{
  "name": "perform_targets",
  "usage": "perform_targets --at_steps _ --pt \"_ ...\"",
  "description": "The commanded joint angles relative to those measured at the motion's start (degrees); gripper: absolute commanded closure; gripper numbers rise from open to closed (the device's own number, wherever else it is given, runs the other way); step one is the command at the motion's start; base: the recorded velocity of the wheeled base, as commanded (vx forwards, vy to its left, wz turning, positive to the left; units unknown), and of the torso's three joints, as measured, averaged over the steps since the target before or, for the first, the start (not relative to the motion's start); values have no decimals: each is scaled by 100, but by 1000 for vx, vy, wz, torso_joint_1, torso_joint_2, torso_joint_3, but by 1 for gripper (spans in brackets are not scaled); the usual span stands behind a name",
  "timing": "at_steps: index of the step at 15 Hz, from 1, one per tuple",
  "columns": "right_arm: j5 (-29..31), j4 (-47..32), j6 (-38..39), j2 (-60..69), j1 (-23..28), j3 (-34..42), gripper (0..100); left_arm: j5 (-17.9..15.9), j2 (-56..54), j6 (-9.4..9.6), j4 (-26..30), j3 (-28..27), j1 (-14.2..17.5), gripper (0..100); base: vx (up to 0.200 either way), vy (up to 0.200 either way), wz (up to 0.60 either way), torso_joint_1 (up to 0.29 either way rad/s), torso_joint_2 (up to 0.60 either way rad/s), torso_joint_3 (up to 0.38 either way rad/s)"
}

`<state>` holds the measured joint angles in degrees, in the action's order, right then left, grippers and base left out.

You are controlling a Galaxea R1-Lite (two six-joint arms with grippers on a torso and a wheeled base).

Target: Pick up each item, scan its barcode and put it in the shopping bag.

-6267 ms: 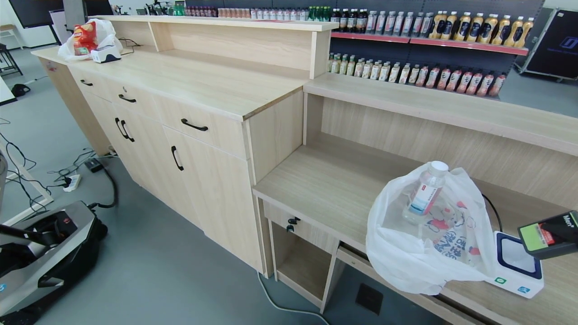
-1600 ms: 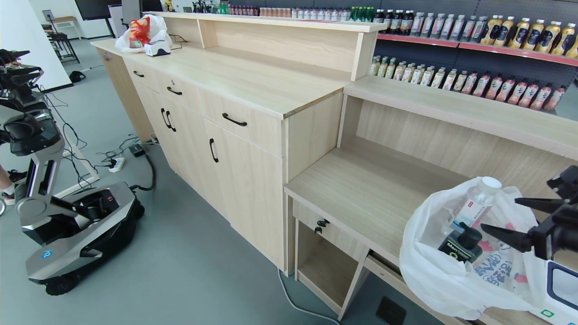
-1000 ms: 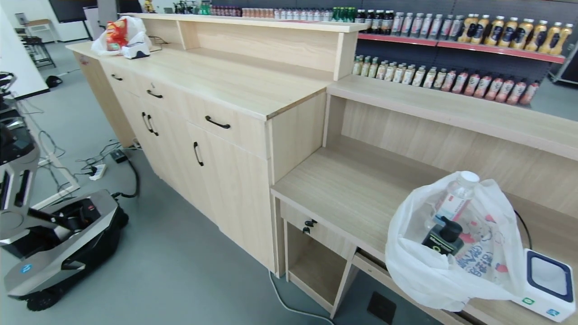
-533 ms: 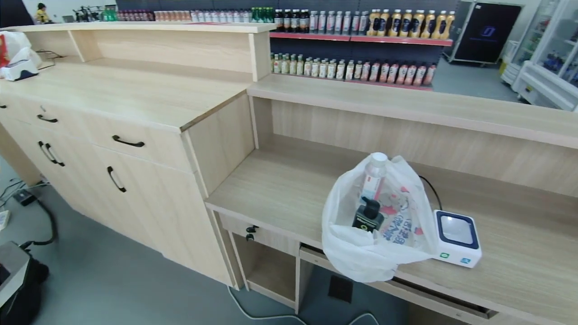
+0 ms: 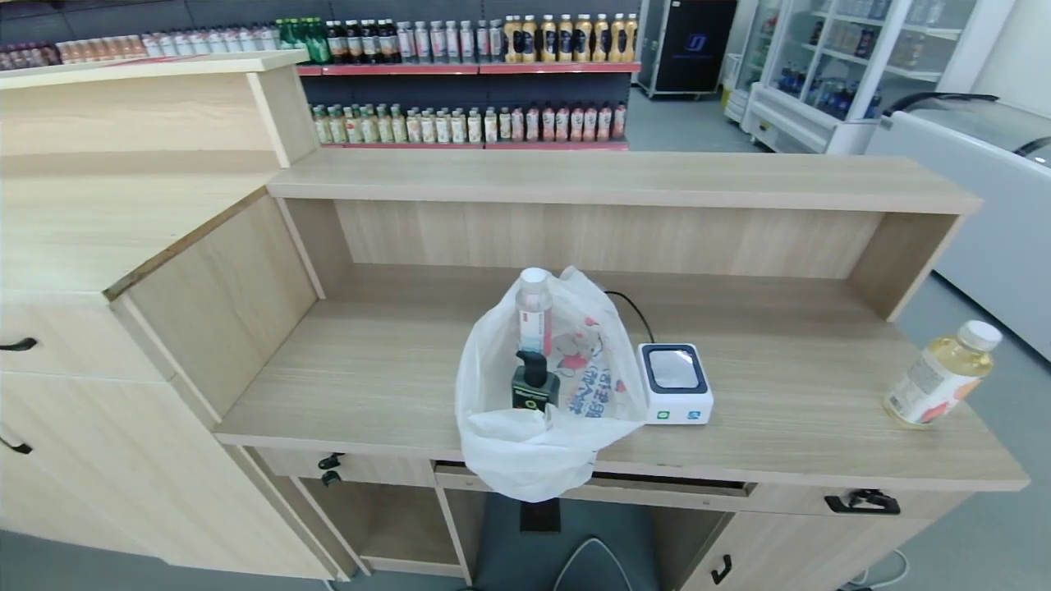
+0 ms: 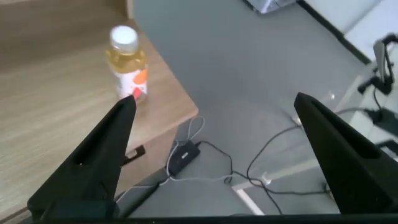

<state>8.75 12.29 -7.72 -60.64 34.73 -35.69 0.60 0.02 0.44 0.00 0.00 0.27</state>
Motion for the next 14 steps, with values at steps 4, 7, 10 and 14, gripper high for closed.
perform_targets --at_steps 4,7,10,14 --pt "-260 1188 306 -2005 605 265 0 2 -2 0 0 0 0 100 0 0 0 0 0 0" --pt "-656 2093 -19 -2936 754 247 0 2 -2 0 0 0 0 100 0 0 0 76 -143 -72" --pt "-1183 2542 -520 -3481 772 142 0 2 -2 0 0 0 0 100 0 0 0 36 -59 -26" --pt "-1904 2761 -1390 -3921 772 -157 0 2 -2 0 0 0 0 100 0 0 0 0 0 0"
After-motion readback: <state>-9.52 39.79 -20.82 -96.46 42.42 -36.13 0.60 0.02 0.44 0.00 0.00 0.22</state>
